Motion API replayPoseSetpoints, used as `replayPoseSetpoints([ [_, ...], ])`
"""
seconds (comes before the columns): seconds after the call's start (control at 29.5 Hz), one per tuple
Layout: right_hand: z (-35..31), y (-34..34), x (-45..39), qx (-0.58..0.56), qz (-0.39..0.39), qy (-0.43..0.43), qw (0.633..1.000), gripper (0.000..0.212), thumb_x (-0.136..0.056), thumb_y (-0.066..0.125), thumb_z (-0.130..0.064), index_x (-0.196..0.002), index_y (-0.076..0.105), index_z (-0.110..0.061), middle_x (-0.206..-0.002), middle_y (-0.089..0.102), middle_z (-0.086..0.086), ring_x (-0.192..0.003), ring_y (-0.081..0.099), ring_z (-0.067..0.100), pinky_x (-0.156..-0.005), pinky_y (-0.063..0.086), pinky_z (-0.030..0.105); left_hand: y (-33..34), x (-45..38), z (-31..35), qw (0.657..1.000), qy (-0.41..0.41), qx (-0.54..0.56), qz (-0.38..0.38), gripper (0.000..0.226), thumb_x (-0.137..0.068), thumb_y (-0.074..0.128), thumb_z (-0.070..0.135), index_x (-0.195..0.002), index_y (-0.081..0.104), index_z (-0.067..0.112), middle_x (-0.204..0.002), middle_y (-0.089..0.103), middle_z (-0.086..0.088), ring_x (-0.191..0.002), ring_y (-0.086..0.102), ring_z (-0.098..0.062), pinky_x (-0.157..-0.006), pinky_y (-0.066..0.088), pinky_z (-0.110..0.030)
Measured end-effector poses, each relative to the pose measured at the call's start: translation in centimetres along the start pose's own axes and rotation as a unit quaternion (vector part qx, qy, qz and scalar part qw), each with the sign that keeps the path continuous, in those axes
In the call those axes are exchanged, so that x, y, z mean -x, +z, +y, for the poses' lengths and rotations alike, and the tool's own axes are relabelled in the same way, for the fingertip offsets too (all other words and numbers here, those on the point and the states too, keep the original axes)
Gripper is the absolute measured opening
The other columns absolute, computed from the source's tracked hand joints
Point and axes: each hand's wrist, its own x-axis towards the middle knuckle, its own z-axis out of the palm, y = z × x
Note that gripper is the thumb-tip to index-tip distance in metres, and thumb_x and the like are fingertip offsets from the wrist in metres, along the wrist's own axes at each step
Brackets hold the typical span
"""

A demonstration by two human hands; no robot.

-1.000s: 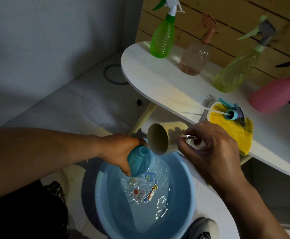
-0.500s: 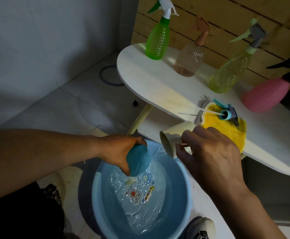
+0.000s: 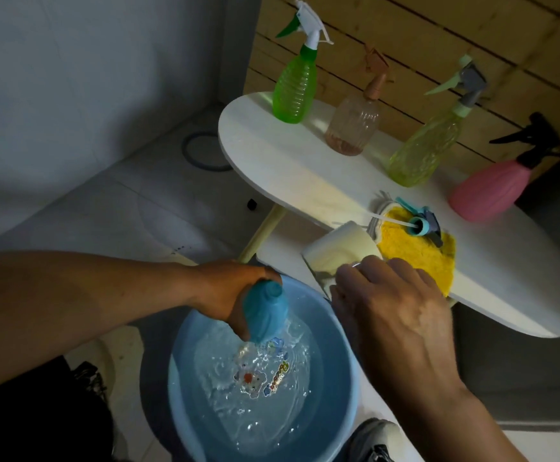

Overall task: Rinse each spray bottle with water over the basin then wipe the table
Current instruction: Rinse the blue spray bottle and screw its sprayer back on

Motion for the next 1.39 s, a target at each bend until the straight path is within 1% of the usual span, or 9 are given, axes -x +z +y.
replayPoseSetpoints([
  [0.14,1.2,-1.5,-1.1,-0.060,0.027,0.090,0.994,0.024,-0.094,0.067,-0.040,-0.079,0.060,-0.023,-0.074,0.057,-0.001,-0.070,0.055,0.029,-0.053,0.039,0.034,-0.1,-0.2,-0.2,1.000,0.013,-0.019,0.005,0.086,-0.058,0.098,0.041,-0.129,0.048,0.043,-0.118,0.058,0.025,-0.107,0.056,0.000,-0.076,0.039,-0.002],
  [0.2,1.6,-2.4,-2.1,-0.101,0.040,0.155,0.982,0.025,-0.092,0.069,-0.046,-0.082,0.062,-0.023,-0.078,0.062,-0.003,-0.075,0.059,0.028,-0.055,0.045,0.036,-0.1,-0.3,-0.3,1.000,0.020,-0.014,0.008,0.090,-0.059,0.098,0.038,-0.133,0.047,0.041,-0.124,0.056,0.023,-0.110,0.055,-0.001,-0.076,0.036,0.001],
  [0.31,2.7,-3.2,-3.6,-0.196,0.048,0.249,0.947,0.026,-0.091,0.066,-0.051,-0.089,0.063,-0.025,-0.082,0.066,-0.011,-0.077,0.061,0.020,-0.064,0.049,0.039,0.0,-0.4,0.0,1.000,0.025,0.003,0.003,0.090,-0.057,0.098,0.038,-0.130,0.046,0.045,-0.123,0.056,0.024,-0.111,0.056,-0.002,-0.088,0.047,-0.014],
  [0.41,4.0,-2.5,-5.6,-0.309,0.066,0.295,0.902,0.026,-0.094,0.063,-0.049,-0.084,0.064,-0.025,-0.071,0.064,-0.016,-0.067,0.057,0.004,-0.060,0.043,0.029,0.1,-0.4,0.5,1.000,0.023,-0.002,-0.006,0.086,-0.055,0.097,0.042,-0.123,0.045,0.052,-0.119,0.057,0.025,-0.110,0.057,-0.003,-0.092,0.053,-0.028],
  [0.47,4.5,-1.0,-7.4,-0.412,0.097,0.312,0.850,0.026,-0.095,0.065,-0.043,-0.079,0.064,-0.023,-0.067,0.064,-0.014,-0.061,0.053,0.002,-0.058,0.040,0.024,-0.2,-0.4,0.8,0.999,0.025,-0.021,-0.007,0.084,-0.056,0.096,0.044,-0.122,0.044,0.051,-0.117,0.057,0.024,-0.107,0.057,-0.004,-0.090,0.054,-0.029],
  [0.61,4.0,2.1,-11.7,-0.549,0.095,0.355,0.751,0.026,-0.097,0.065,-0.037,-0.075,0.063,-0.024,-0.067,0.058,-0.003,-0.058,0.045,0.012,-0.056,0.035,0.028,-0.9,-0.5,1.3,0.998,0.023,-0.059,-0.006,0.085,-0.058,0.095,0.046,-0.125,0.042,0.049,-0.115,0.057,0.023,-0.103,0.057,-0.004,-0.087,0.054,-0.025],
  [0.85,1.5,5.0,-17.5,-0.623,0.020,0.386,0.680,0.023,-0.102,0.057,-0.035,-0.093,0.061,-0.014,-0.070,0.050,0.002,-0.052,0.034,0.011,-0.049,0.029,0.025,-1.5,-0.4,1.2,0.998,0.015,-0.064,-0.006,0.091,-0.061,0.094,0.047,-0.134,0.039,0.046,-0.118,0.057,0.020,-0.105,0.058,-0.007,-0.090,0.055,-0.029],
  [1.22,-0.9,9.0,-20.8,-0.613,-0.031,0.362,0.701,0.026,-0.102,0.058,-0.035,-0.084,0.057,-0.017,-0.070,0.055,0.002,-0.057,0.043,0.014,-0.045,0.034,0.023,-1.8,-0.5,-0.6,0.999,0.036,-0.033,0.015,0.094,-0.056,0.096,0.045,-0.133,0.041,0.043,-0.129,0.058,0.017,-0.115,0.059,-0.012,-0.097,0.053,-0.039],
  [1.39,-1.3,9.7,-21.1,-0.599,-0.033,0.359,0.715,0.025,-0.102,0.058,-0.035,-0.088,0.059,-0.014,-0.071,0.057,0.002,-0.061,0.047,0.014,-0.046,0.037,0.023,-1.9,-0.6,-0.6,0.998,0.045,-0.038,0.019,0.094,-0.058,0.096,0.044,-0.135,0.041,0.040,-0.133,0.057,0.018,-0.116,0.059,-0.010,-0.098,0.052,-0.037],
])
